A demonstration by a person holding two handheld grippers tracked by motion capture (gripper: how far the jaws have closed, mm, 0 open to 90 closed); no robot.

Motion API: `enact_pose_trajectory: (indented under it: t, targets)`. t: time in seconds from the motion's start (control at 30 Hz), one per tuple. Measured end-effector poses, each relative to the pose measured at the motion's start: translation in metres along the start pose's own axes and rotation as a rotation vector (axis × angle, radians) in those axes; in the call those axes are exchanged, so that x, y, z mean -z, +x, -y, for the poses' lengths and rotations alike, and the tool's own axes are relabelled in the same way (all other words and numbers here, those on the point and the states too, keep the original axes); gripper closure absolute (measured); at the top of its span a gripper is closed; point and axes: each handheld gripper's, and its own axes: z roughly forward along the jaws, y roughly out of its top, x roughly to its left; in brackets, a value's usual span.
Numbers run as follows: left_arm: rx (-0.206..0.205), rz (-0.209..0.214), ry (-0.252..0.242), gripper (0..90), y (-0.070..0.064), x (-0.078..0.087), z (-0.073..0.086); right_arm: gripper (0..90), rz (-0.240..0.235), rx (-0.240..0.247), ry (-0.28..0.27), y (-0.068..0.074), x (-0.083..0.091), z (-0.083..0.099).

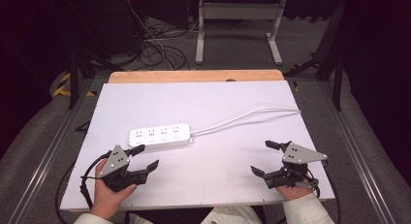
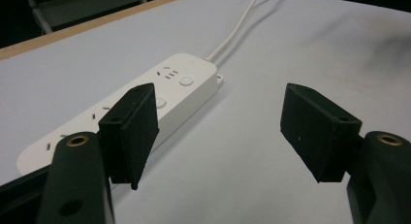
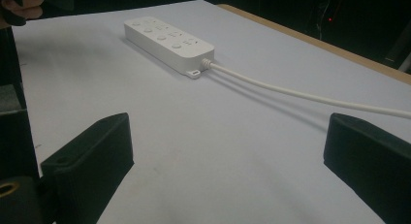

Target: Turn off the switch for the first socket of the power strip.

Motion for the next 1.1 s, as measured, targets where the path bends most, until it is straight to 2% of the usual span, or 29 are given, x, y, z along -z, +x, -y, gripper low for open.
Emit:
enact_pose_trajectory:
  t: [0.27, 0.4, 0.53, 0.63, 0.73, 0.8, 0.93, 1.0, 1.1]
  targets:
    - [0.018, 0.014, -0.004, 31.4, 0.001, 0.001, -0.001, 4.3, -0.004, 0.000, 0.002, 0.000, -0.001, 0.001]
    - [0.044, 0.043, -0.012, 31.3, 0.002, 0.002, -0.003, 4.3, -0.006, -0.002, 0.006, 0.001, -0.001, 0.001]
    - [0.026, 0.036, -0.006, 32.1, 0.001, 0.001, -0.003, 4.3, -0.008, -0.003, 0.009, 0.001, -0.001, 0.001]
    - [-0.002, 0.018, 0.009, 34.0, 0.000, 0.002, -0.005, 4.3, -0.009, -0.001, 0.011, 0.001, -0.002, 0.001]
    - [-0.010, 0.013, 0.021, 35.2, 0.000, 0.001, -0.006, 4.3, -0.010, 0.000, 0.012, 0.001, -0.003, 0.001]
    - [-0.002, 0.014, 0.030, 36.4, 0.001, 0.001, -0.007, 4.3, -0.011, 0.000, 0.014, 0.001, -0.003, 0.001]
    - [0.061, 0.039, 0.044, 36.8, 0.005, -0.001, -0.013, 4.3, -0.012, -0.003, 0.015, 0.001, -0.003, 0.001]
    - [0.079, 0.044, 0.048, 37.2, 0.006, -0.001, -0.017, 4.3, -0.011, -0.003, 0.015, 0.001, -0.003, 0.002]
    - [0.059, 0.039, 0.068, 40.9, 0.007, -0.003, -0.023, 4.3, -0.011, -0.005, 0.018, 0.001, -0.003, 0.002]
